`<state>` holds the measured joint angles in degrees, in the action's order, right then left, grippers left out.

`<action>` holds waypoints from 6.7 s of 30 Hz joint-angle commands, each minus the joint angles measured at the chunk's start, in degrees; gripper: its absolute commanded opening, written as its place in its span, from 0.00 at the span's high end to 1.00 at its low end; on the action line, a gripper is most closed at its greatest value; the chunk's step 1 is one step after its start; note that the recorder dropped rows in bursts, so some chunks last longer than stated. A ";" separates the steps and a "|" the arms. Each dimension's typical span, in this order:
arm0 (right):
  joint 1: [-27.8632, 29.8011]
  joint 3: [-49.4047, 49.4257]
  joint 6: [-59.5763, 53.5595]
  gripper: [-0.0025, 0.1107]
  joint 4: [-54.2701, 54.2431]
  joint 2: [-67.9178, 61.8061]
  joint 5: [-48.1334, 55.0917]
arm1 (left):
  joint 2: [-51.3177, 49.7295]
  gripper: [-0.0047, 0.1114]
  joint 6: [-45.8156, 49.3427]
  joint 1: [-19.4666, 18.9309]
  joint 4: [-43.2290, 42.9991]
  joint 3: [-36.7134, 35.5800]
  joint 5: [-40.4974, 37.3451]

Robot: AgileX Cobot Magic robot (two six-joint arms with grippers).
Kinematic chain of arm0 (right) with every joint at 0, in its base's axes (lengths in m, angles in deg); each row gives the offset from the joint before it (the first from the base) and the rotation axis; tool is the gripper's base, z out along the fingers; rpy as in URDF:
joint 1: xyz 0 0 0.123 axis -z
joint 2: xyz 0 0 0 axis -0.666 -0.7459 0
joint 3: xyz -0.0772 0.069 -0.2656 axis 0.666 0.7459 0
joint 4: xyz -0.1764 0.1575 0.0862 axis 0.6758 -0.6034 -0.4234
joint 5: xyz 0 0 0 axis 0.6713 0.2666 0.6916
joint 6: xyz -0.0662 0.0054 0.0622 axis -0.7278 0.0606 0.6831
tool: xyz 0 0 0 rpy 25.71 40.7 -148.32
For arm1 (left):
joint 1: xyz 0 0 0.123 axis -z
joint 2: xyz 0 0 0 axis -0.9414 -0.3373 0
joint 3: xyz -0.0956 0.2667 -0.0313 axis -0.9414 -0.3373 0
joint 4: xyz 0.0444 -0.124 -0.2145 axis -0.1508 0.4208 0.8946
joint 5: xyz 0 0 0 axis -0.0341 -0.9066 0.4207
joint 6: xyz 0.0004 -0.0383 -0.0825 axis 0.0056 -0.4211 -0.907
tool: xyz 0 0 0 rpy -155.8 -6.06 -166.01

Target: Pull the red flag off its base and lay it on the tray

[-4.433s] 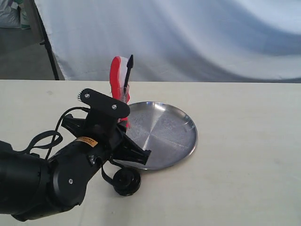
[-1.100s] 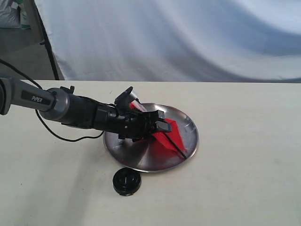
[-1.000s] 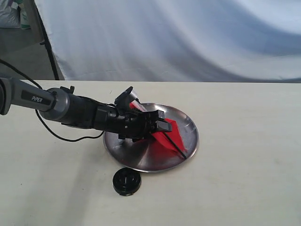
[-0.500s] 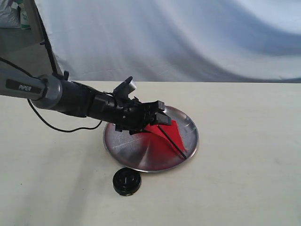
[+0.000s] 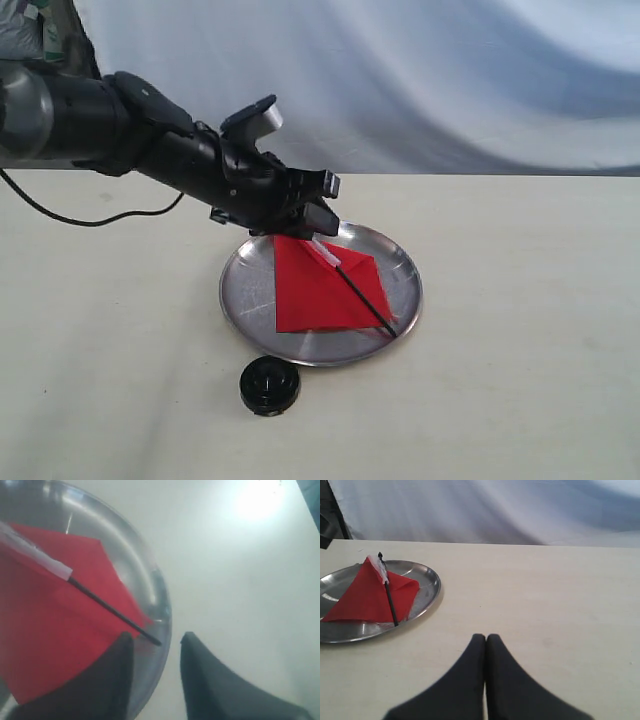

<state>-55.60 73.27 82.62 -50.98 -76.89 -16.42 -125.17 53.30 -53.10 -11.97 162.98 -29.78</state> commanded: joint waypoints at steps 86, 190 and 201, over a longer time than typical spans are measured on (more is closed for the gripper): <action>-0.08 0.20 0.13 0.98 -0.15 0.40 -0.40 | 104.52 0.96 -59.74 6.40 -65.07 -79.25 32.40; -0.28 0.20 0.13 0.98 -0.15 0.40 -0.41 | 111.09 0.96 -37.84 -21.86 -56.45 -80.45 19.22; -0.28 0.20 0.13 0.98 -0.15 0.40 -0.41 | 111.09 0.96 -37.84 -21.86 -56.45 -80.45 19.22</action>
<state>-55.60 73.27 82.62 -50.98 -76.89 -16.42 -14.34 15.45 -74.80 -68.52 82.76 -10.75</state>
